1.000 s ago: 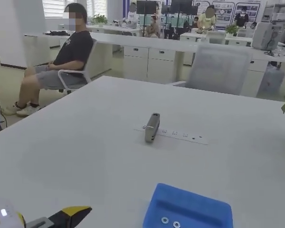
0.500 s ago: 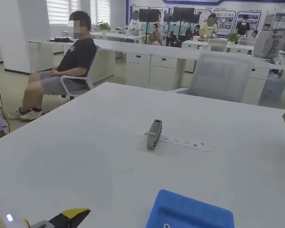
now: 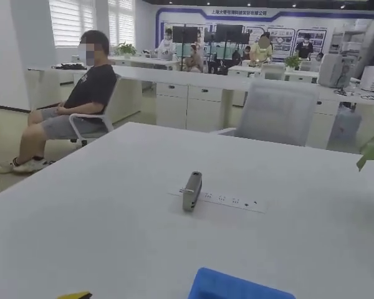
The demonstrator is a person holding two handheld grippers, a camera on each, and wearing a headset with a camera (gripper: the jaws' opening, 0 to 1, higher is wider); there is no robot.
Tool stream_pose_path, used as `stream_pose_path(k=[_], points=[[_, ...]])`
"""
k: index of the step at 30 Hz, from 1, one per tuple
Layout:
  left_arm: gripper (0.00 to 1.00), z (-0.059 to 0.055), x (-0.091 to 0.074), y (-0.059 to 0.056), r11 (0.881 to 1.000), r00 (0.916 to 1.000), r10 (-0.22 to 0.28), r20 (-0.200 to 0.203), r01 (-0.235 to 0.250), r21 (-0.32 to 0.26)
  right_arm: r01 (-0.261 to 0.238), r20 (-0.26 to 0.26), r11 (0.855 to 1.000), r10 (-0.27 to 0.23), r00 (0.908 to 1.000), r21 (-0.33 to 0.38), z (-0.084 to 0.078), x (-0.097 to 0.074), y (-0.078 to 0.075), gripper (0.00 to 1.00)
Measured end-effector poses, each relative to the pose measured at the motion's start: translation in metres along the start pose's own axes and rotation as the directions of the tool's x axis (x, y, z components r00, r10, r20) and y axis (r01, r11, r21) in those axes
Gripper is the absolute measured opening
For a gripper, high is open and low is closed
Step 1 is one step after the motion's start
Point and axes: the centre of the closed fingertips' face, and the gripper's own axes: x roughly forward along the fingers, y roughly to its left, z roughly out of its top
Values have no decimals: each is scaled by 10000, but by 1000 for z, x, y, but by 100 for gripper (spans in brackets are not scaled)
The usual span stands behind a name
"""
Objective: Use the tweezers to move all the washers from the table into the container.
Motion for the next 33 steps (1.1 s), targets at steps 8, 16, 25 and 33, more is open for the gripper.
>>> stream_pose_path(k=[8,16,25,33], points=[[81,1,2,3,9984,9985,505,188,-510,263,2172,1084,9682,-2308,9669,1243,7,-30,-40,90],[94,11,0,14,9962,9901,854,1116,-831,-253,3049,1839,9423,-3270,9270,1384,9,-42,-43,99],[99,11,-4,20,9923,9850,1155,1283,-1085,-601,3409,1769,9208,-3736,9106,1896,2,-48,-57,99],[99,12,-6,17,9916,9845,1224,1256,-1159,-578,3385,1844,9302,-3608,9142,1416,6,-47,-52,95]])
